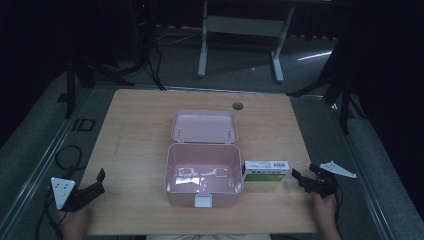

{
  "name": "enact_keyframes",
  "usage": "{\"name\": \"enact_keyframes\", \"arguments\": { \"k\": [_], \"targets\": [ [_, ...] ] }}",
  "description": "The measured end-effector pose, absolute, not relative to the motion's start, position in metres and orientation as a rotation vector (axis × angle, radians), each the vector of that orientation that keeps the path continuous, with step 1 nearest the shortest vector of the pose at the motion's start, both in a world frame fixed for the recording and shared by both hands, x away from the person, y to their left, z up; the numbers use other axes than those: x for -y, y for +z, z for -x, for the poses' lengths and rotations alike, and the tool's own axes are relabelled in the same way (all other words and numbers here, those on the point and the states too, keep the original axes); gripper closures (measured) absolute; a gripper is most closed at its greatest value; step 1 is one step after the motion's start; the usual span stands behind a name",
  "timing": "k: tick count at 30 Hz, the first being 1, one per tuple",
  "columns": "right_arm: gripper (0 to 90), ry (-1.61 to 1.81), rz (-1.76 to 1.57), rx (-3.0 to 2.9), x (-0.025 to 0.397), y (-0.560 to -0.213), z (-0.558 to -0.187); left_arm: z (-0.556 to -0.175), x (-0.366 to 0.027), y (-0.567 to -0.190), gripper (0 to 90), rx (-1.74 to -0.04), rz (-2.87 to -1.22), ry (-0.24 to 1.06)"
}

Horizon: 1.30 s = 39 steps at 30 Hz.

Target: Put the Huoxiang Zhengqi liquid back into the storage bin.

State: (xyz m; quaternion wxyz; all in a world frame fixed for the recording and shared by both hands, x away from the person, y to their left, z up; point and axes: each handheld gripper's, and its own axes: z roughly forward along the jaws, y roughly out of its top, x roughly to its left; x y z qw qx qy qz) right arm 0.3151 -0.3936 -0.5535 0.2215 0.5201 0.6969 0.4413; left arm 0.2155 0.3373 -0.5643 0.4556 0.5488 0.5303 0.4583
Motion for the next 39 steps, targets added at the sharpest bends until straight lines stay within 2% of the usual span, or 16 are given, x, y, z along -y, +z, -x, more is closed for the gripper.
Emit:
{"name": "enact_keyframes", "arguments": {
  "k": [12,20,31,39],
  "targets": [
    [12.0,1.246,-1.283,-2.305,0.401,-0.551,-0.318,-0.216,-0.339,-0.564,3.8,-1.303,-1.355,1.11],
    [12.3,1.101,-1.067,-2.589,0.394,-0.54,-0.309,-0.215,-0.337,-0.564,3.7,-1.299,-1.362,1.111],
    [13.3,0.737,-0.816,-2.88,0.354,-0.511,-0.3,-0.216,-0.337,-0.564,3.7,-1.294,-1.367,1.105],
    [13.4,0.394,-0.675,-3.024,0.331,-0.507,-0.302,-0.217,-0.338,-0.564,3.7,-1.299,-1.369,1.096]
  ]
}}
